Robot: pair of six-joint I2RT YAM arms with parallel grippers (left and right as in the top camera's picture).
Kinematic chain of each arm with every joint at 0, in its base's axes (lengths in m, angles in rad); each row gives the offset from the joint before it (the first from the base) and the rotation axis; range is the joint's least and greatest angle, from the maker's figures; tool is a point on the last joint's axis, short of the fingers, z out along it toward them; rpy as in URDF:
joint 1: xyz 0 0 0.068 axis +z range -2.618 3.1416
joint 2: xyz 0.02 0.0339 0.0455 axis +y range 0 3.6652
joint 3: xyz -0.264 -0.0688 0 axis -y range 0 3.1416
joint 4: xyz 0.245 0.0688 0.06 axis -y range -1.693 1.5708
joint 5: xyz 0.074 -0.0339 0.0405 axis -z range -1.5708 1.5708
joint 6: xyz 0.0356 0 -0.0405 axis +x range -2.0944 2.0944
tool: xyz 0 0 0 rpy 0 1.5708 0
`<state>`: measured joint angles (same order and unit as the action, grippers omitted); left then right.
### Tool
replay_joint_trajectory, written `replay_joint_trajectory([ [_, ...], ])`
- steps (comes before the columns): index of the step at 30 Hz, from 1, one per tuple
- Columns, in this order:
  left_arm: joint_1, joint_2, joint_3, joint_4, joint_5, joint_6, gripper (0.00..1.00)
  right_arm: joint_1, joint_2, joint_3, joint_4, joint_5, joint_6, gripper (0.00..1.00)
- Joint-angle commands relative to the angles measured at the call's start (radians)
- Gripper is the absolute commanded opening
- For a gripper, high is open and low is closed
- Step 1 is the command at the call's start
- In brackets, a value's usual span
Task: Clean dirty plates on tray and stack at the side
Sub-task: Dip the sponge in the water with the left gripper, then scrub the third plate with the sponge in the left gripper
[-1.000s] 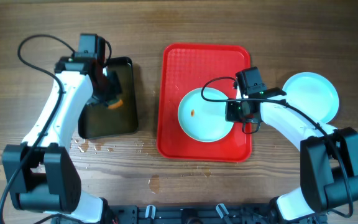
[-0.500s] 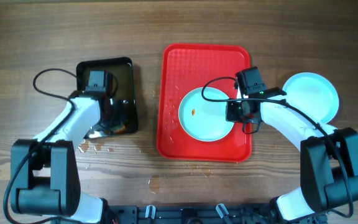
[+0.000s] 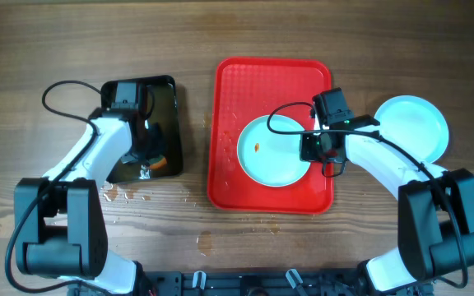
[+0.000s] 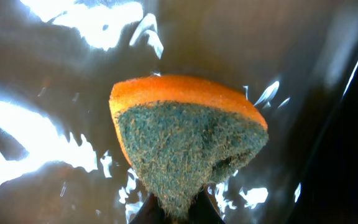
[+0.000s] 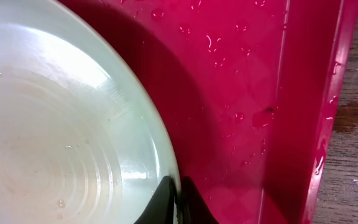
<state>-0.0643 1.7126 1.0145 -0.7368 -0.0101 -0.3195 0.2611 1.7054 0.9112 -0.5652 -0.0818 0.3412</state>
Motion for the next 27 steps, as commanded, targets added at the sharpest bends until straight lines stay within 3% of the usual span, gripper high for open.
replay_joint_trajectory([
  [1,-0.016,-0.067,0.23,-0.148,0.032,0.002,0.04,0.0,0.023,-0.021,-0.021,0.021,-0.027,0.04],
  [5,-0.144,-0.072,0.328,-0.143,0.184,-0.013,0.04,0.0,0.023,-0.021,-0.023,0.02,-0.027,0.05],
  [14,-0.527,0.151,0.327,0.038,0.201,-0.169,0.04,0.0,0.023,-0.021,0.013,0.014,-0.036,0.04],
  [27,-0.606,0.34,0.327,0.133,0.299,-0.221,0.04,0.0,0.024,-0.021,0.026,0.014,-0.043,0.04],
])
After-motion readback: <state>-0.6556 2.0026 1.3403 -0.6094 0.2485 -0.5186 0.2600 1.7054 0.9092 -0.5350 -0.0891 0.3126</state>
